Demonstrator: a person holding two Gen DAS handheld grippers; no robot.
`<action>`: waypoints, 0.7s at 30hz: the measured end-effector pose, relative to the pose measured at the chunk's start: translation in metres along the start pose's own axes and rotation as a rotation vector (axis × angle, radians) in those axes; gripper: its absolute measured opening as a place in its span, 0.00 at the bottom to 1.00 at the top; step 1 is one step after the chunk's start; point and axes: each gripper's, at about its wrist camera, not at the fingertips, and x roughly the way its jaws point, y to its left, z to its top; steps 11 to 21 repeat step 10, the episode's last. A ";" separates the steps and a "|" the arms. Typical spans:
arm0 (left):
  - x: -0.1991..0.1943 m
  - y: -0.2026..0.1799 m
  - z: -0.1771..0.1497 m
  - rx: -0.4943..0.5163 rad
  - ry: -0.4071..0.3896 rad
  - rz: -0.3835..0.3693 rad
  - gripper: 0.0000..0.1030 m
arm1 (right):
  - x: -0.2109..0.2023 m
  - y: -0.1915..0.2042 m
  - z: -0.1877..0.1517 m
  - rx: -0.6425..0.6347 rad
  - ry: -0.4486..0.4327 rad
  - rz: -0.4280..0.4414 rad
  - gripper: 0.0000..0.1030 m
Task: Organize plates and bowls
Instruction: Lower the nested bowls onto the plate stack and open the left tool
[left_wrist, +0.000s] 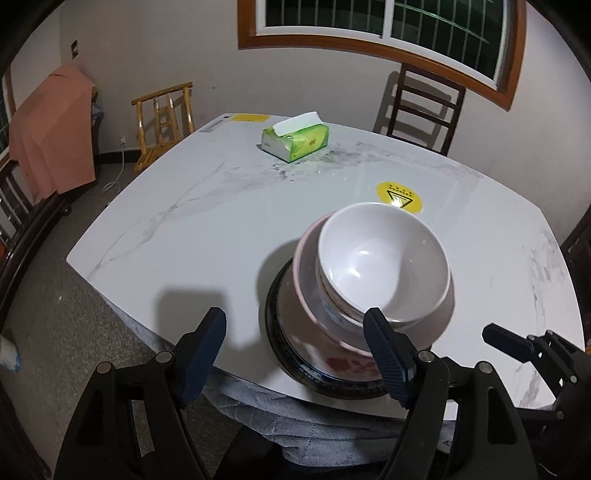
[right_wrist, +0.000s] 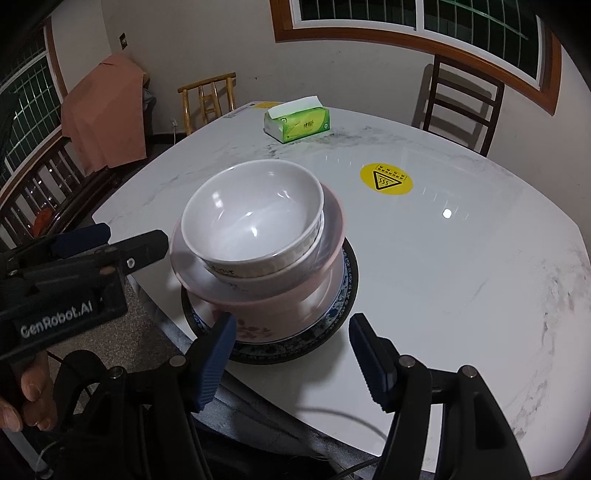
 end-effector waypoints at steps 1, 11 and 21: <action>0.000 -0.001 -0.002 0.002 0.002 -0.002 0.72 | 0.000 0.000 -0.001 0.001 0.000 0.002 0.63; -0.002 -0.008 -0.009 0.023 0.025 -0.017 0.72 | 0.001 -0.001 -0.006 0.008 -0.001 0.007 0.63; -0.002 -0.008 -0.009 0.023 0.025 -0.017 0.72 | 0.001 -0.001 -0.006 0.008 -0.001 0.007 0.63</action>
